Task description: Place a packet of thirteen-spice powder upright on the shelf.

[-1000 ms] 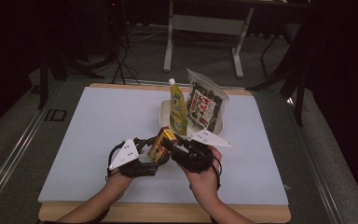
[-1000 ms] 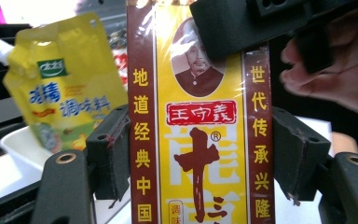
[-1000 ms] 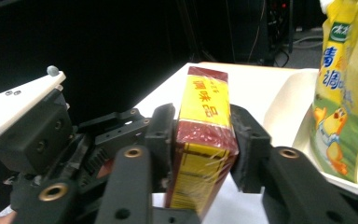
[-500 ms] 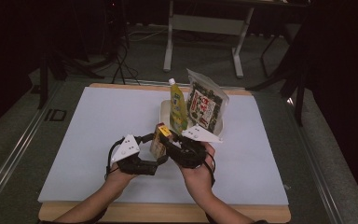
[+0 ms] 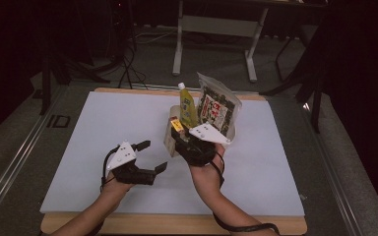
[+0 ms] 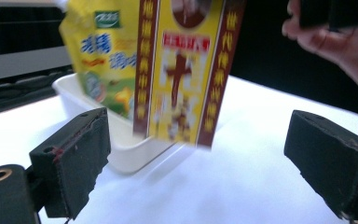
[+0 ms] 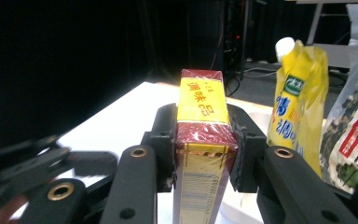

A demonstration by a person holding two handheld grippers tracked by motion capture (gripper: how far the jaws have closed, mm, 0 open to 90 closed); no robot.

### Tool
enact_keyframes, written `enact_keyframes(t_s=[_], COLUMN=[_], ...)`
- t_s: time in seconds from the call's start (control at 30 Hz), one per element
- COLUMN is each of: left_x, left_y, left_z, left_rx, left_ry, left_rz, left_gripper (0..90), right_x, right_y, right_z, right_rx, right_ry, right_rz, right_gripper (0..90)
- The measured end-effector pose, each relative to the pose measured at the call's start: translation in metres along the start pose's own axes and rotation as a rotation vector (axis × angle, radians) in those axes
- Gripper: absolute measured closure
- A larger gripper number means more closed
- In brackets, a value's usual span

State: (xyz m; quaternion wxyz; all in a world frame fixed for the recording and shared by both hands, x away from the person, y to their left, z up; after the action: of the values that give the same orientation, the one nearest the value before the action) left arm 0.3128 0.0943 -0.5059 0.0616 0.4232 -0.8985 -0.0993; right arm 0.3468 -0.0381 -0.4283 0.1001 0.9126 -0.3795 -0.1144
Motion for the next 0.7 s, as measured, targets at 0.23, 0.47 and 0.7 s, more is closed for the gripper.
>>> enact_keyframes(t_s=[0.23, 0.47, 0.7], left_x=[-0.016, -0.018, -0.015], left_y=[0.012, 0.014, 0.013], left_z=[0.018, 0.024, 0.03], left_rx=[-0.034, -0.055, -0.116], left_ry=[0.02, 0.017, 0.049], left_rz=[-0.059, -0.07, -0.072], left_gripper=[6.6, 4.6, 1.4], right_x=[0.01, 0.028, 0.041], right_y=[-0.018, -0.039, -0.063], right_z=[-0.008, -0.014, -0.008], right_rx=[0.026, 0.038, 0.0], right_ry=[0.043, 0.008, 0.01], right_rz=[0.098, 0.179, 0.24], right_gripper=[67.5, 67.5, 67.5])
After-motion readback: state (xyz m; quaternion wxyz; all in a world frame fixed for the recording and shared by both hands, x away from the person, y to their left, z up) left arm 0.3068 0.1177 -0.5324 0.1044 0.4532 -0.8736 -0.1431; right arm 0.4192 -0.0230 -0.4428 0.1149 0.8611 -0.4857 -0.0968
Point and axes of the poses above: each handheld gripper's, and its own axes: y roughly backward along the jaws, z roughly out of its underside, x roughly to its right, the point moved 7 cm from there along -y, roughly forward along the jaws, and after that the axes turned 9 degrees about -z, right-handed, at the moved point
